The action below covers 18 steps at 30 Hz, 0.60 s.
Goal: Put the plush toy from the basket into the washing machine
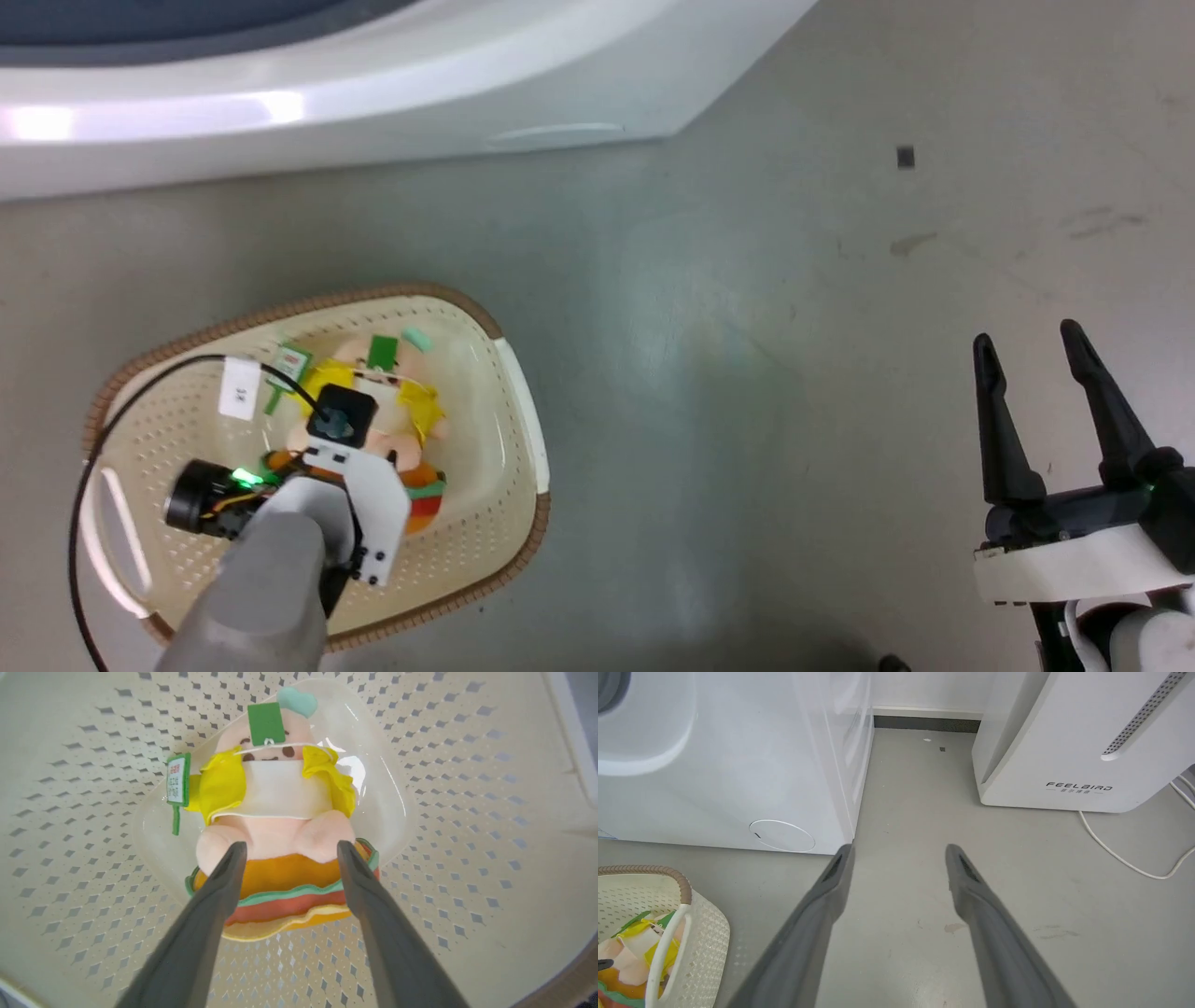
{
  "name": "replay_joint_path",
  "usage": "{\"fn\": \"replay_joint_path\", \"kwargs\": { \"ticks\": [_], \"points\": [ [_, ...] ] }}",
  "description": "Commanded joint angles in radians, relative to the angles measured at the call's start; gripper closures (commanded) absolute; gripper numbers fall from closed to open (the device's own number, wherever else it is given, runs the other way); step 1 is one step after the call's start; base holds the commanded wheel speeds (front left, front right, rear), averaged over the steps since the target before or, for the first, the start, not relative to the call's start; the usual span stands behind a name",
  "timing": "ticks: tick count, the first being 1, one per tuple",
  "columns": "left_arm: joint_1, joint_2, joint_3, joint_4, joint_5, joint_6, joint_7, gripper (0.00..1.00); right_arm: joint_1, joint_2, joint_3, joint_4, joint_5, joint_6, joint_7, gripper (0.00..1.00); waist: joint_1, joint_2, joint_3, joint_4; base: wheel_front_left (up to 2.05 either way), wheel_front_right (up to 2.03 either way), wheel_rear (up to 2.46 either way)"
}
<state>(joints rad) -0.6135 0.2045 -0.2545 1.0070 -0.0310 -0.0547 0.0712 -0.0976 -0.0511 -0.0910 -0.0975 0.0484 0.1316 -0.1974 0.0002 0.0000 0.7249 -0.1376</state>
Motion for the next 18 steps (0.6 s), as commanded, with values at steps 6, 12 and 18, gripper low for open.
{"fn": "replay_joint_path", "kwargs": {
  "ticks": [6, 12, 18],
  "points": [
    [-0.082, 0.030, -0.024, 0.084, -0.015, 0.004, 0.001, 0.00, -0.034, 0.001, -0.004, -0.014, 0.020, -0.001, -0.024, 0.00, -0.0002, 0.0000, 0.098, -0.024, 0.00, 0.00, 0.00],
    [-0.133, 0.047, -0.044, 0.146, -0.026, 0.003, 0.002, 0.00, -0.046, 0.001, -0.013, -0.019, 0.032, -0.001, -0.036, 0.00, -0.0002, 0.0000, 0.160, -0.037, 0.00, 0.00, 0.00],
    [-0.185, 0.067, -0.071, 0.218, -0.035, 0.016, 0.026, 0.00, -0.060, 0.001, -0.021, -0.034, 0.043, -0.001, -0.051, 0.00, -0.0002, 0.0000, 0.234, -0.052, 0.00, 0.00, 0.00]
  ]
}}
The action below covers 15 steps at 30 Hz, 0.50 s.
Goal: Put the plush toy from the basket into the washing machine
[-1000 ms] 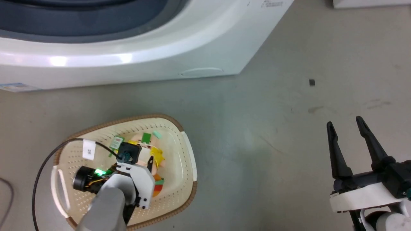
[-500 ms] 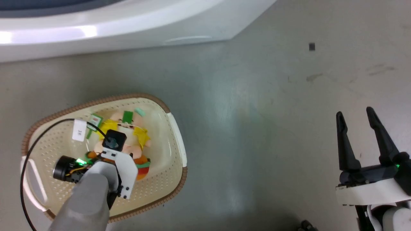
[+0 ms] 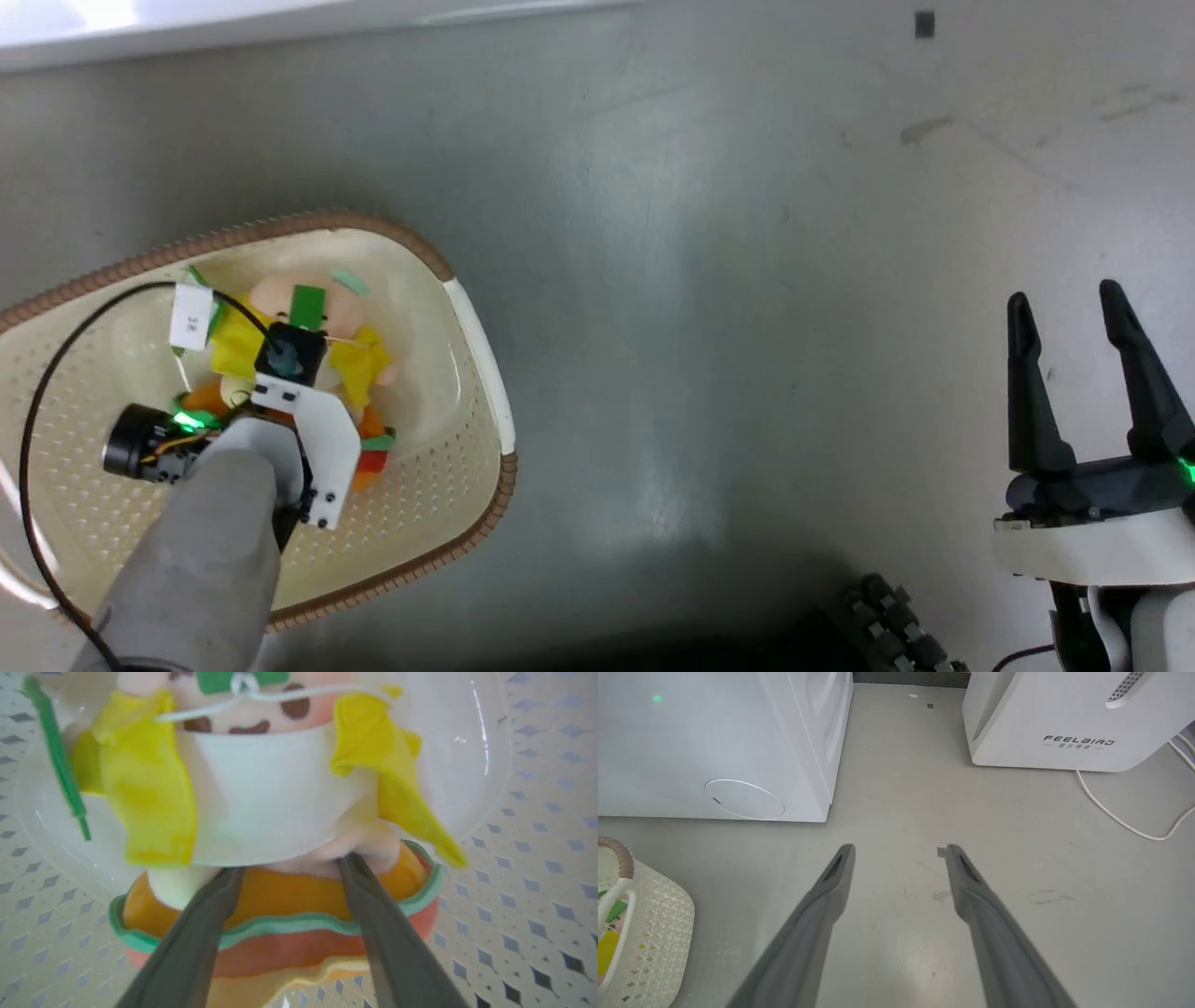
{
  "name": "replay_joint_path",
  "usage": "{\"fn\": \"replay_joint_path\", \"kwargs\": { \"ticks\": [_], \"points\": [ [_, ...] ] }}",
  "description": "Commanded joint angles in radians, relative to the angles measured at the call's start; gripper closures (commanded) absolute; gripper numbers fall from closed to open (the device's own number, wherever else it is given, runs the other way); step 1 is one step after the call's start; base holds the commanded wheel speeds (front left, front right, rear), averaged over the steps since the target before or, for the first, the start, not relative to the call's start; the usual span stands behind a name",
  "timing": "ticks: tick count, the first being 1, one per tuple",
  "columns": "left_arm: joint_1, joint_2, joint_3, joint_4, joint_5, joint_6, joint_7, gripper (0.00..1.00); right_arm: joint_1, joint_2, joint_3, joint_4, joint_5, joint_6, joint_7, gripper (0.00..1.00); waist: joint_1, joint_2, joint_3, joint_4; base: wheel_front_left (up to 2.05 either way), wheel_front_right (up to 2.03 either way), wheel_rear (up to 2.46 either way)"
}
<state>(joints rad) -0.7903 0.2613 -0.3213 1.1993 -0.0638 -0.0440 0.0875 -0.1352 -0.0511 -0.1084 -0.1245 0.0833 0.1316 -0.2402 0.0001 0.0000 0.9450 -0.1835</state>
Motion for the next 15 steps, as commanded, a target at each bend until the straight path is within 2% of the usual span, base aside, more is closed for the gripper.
{"fn": "replay_joint_path", "kwargs": {
  "ticks": [1, 4, 5, 6, 15],
  "points": [
    [-0.015, 0.012, -0.009, 0.036, -0.003, 0.007, 0.012, 0.00, -0.025, 0.001, -0.004, -0.009, 0.009, -0.001, -0.010, 0.00, -0.0001, 0.0000, 0.025, -0.008, 0.00, 0.00, 0.00],
    [-0.038, 0.018, -0.021, 0.067, -0.008, 0.003, 0.024, 0.00, -0.031, 0.001, -0.007, -0.015, 0.014, -0.001, -0.017, 0.00, -0.0001, 0.0000, 0.056, -0.014, 0.00, 0.00, 0.00],
    [-0.045, 0.018, -0.026, 0.077, -0.010, -0.002, 0.026, 0.80, -0.033, 0.001, -0.008, -0.017, 0.014, -0.001, -0.019, 0.00, -0.0001, 0.0000, 0.065, -0.016, 0.00, 0.00, 0.00],
    [-0.053, 0.019, -0.031, 0.087, -0.012, -0.005, 0.024, 1.00, -0.035, 0.001, -0.010, -0.018, 0.015, -0.001, -0.021, 0.00, -0.0001, 0.0000, 0.074, -0.017, 0.00, 0.00, 0.00],
    [-0.043, 0.004, -0.039, 0.091, -0.032, -0.008, -0.002, 1.00, -0.045, 0.001, -0.012, -0.001, 0.017, -0.001, -0.022, 0.00, -0.0001, 0.0000, 0.042, -0.013, 0.00, 0.00, 0.00]
  ]
}}
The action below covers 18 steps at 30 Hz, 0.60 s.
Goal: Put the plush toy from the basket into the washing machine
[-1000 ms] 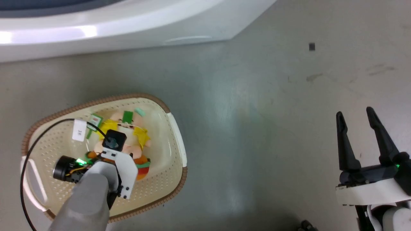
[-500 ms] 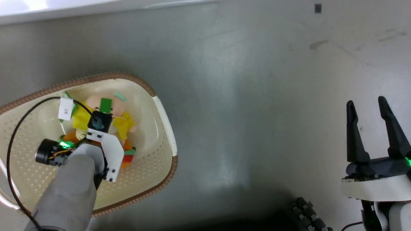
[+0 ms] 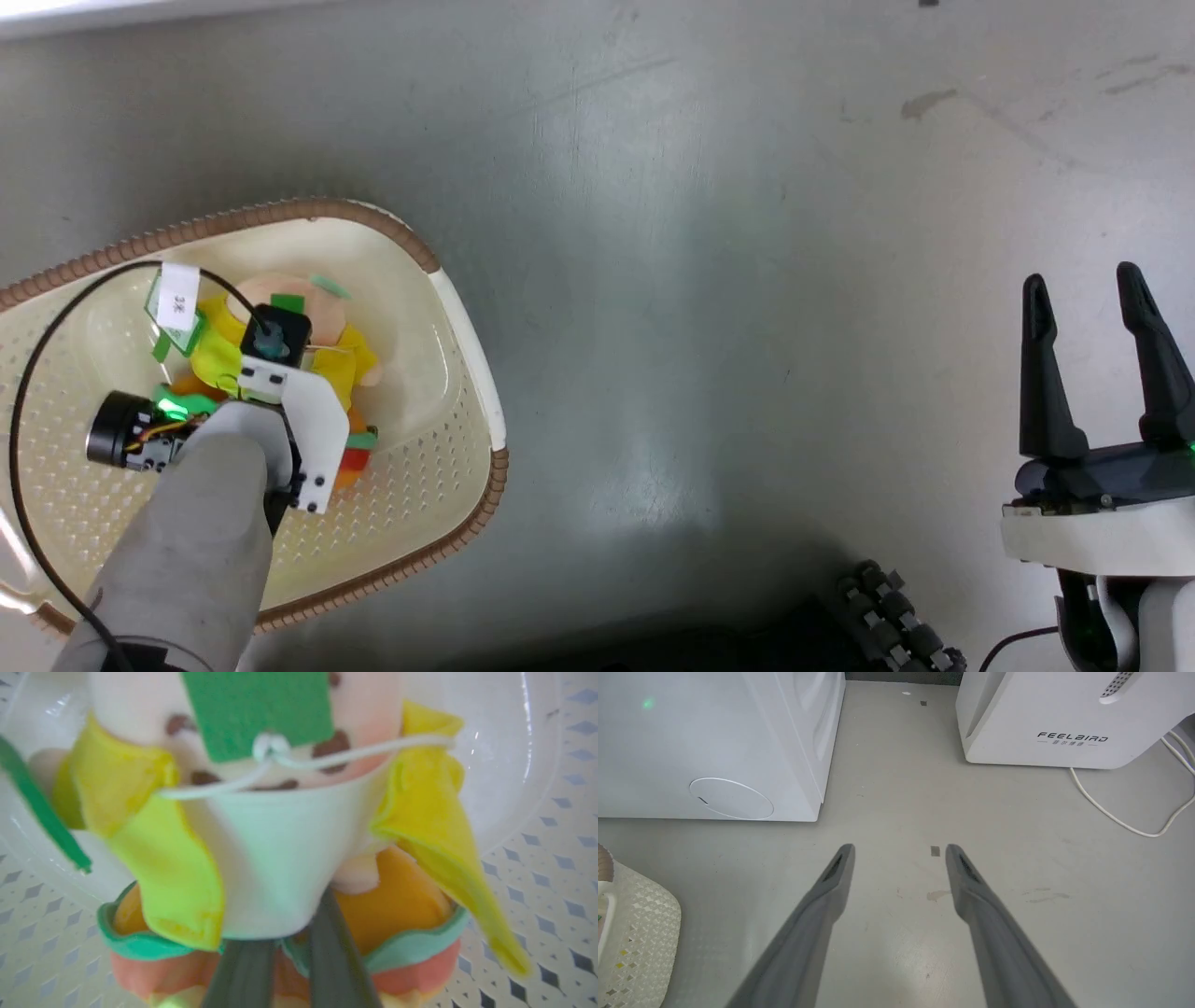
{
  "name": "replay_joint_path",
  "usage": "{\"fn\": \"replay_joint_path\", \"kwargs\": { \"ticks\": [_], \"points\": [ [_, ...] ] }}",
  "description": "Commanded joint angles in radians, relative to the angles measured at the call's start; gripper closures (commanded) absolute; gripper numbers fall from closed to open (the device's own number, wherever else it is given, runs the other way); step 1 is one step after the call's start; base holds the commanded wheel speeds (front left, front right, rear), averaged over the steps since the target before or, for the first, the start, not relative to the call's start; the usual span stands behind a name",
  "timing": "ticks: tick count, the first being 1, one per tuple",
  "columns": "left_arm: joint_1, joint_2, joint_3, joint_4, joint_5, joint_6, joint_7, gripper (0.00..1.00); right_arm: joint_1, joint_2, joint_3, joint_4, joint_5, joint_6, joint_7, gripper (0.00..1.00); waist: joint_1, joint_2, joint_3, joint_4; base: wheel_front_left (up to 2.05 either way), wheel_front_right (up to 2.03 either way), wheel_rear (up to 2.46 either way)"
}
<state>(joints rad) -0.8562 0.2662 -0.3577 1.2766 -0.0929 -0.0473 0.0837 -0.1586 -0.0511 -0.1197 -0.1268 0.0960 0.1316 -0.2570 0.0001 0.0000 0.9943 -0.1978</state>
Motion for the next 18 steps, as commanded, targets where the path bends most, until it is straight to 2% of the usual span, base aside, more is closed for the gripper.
{"fn": "replay_joint_path", "kwargs": {
  "ticks": [1, 7, 18],
  "points": [
    [0.026, -0.003, -0.004, 0.014, -0.005, -0.005, -0.001, 1.00, -0.023, 0.001, -0.001, 0.003, 0.004, -0.001, -0.005, 0.00, -0.0001, 0.0000, -0.016, 0.002, 0.00, 0.00, 0.00],
    [0.069, -0.028, -0.001, 0.014, -0.027, -0.006, -0.052, 1.00, -0.030, 0.001, -0.002, 0.021, -0.002, -0.001, -0.005, 0.00, -0.0001, 0.0000, -0.118, 0.008, 0.00, 0.00, 0.00],
    [0.182, -0.103, 0.002, 0.014, -0.075, -0.028, -0.222, 1.00, -0.002, 0.001, -0.002, 0.075, -0.027, -0.001, -0.005, 0.00, -0.0001, 0.0000, -0.390, 0.055, 0.00, 0.00, 0.00]
  ]
}}
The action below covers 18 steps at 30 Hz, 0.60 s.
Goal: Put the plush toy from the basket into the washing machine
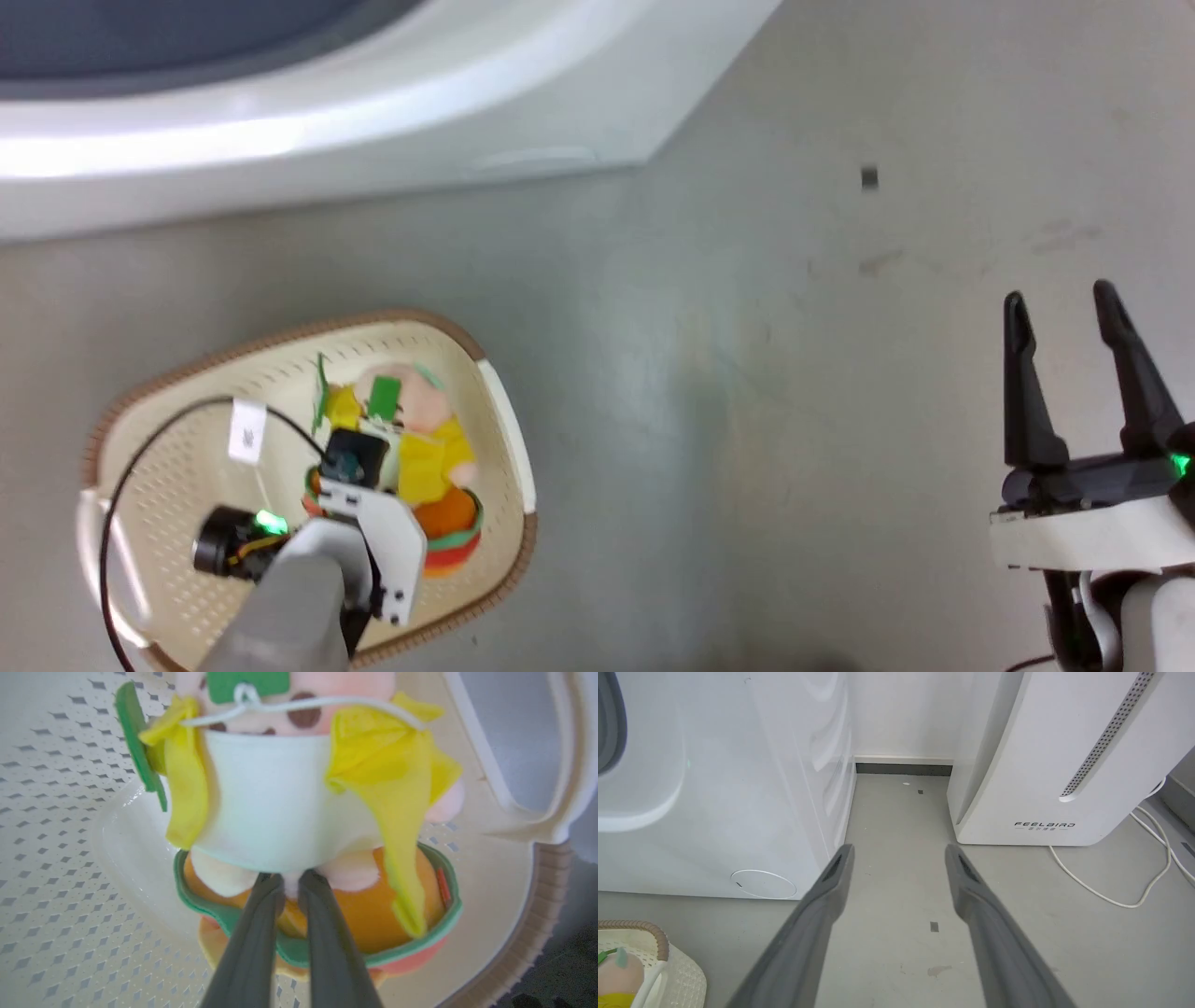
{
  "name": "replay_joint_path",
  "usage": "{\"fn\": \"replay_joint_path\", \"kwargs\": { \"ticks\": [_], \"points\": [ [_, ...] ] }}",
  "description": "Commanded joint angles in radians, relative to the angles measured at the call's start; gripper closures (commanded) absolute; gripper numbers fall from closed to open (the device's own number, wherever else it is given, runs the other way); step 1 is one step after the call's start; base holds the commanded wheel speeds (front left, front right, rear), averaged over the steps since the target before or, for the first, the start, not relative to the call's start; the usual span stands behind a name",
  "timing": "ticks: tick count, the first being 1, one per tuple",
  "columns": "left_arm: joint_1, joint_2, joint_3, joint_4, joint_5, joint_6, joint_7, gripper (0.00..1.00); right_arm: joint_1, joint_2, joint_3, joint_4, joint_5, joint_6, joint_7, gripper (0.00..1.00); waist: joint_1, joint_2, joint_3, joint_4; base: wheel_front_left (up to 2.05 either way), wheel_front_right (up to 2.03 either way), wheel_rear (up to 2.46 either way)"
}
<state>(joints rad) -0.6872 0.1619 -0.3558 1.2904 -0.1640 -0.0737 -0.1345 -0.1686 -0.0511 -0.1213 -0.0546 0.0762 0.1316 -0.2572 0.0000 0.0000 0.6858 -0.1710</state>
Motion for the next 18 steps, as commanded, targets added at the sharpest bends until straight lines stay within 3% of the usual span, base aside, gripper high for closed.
{"fn": "replay_joint_path", "kwargs": {
  "ticks": [1, 11, 18],
  "points": [
    [0.023, -0.003, -0.002, 0.000, -0.005, -0.003, -0.018, 1.00, 0.014, 0.001, 0.000, 0.007, -0.011, -0.001, -0.005, 0.00, 0.0000, 0.0000, -0.104, 0.034, 0.00, 0.00, 0.00],
    [0.135, -0.034, 0.012, -0.070, -0.051, -0.025, -0.124, 1.00, 0.079, 0.001, -0.015, 0.042, -0.027, -0.001, -0.005, 0.00, 0.0000, 0.0000, -0.303, 0.097, 0.00, 0.00, 0.00],
    [0.263, -0.021, 0.064, -0.355, -0.073, -0.008, -0.127, 1.00, 0.119, 0.001, -0.015, 0.052, -0.026, -0.001, -0.005, 0.00, 0.0000, 0.0000, -0.384, 0.123, 0.00, 0.00, 0.00]
  ]
}}
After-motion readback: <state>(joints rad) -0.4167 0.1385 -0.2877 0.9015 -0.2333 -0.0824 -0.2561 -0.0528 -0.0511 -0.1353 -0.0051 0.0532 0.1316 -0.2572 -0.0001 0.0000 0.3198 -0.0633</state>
